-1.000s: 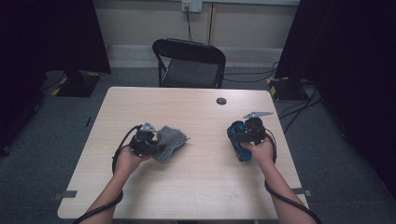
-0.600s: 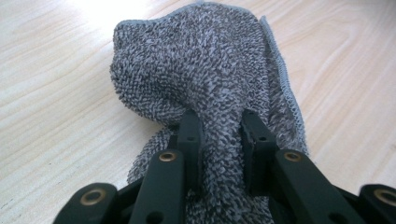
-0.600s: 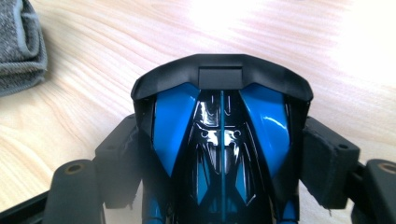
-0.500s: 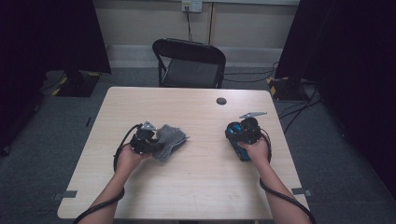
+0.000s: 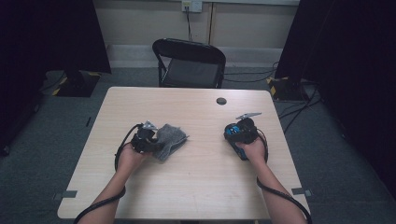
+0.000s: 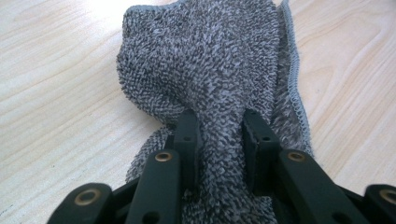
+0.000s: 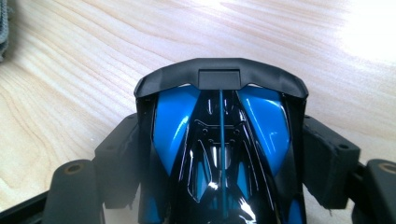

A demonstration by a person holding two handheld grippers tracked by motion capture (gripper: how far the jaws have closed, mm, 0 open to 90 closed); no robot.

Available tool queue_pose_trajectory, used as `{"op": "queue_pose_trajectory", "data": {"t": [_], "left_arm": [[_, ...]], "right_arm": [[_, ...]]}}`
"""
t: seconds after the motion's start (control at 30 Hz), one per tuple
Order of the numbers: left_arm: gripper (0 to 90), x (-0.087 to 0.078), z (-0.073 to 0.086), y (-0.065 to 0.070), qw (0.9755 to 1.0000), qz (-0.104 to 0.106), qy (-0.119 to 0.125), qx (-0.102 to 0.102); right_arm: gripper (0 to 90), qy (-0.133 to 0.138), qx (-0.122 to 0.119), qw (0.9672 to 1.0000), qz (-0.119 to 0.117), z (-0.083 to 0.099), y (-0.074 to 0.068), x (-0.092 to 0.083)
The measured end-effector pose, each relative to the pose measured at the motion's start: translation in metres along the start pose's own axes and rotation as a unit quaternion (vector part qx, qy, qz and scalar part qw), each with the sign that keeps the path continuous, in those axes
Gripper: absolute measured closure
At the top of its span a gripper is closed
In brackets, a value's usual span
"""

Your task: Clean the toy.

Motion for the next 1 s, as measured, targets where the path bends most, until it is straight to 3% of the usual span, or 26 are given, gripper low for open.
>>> {"op": "queue_pose_trajectory", "data": {"t": [0.17,0.7,0.87,1.0], "left_arm": [[69.2,0.001,-0.001,0.001,0.9999,-0.007,-0.006,0.007],[60.3,-0.001,0.001,0.001,1.0000,-0.005,0.007,-0.001],[48.0,-0.003,0.001,0.002,0.9997,-0.008,0.021,-0.001],[44.1,-0.005,-0.001,0.003,0.9996,-0.009,0.025,0.001]], "right_arm": [[25.0,-0.006,0.001,1.0000,0.000,0.000,0.000,0.003],[24.5,-0.014,-0.009,0.9997,0.018,0.000,-0.001,0.011],[22.7,-0.016,-0.021,0.9994,0.023,0.000,-0.001,0.011],[20.7,-0.018,-0.030,0.9989,0.030,-0.002,-0.001,0.009]]}}
Point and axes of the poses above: each handheld gripper's, and its own axes: x roughly forward along the jaws, z roughly out of its underside, y roughly to its right, the point moved 5 cm from there along x, roughly forward along the jaws, and after that the axes turned 10 degrees about -y, right-handed, at the moved point
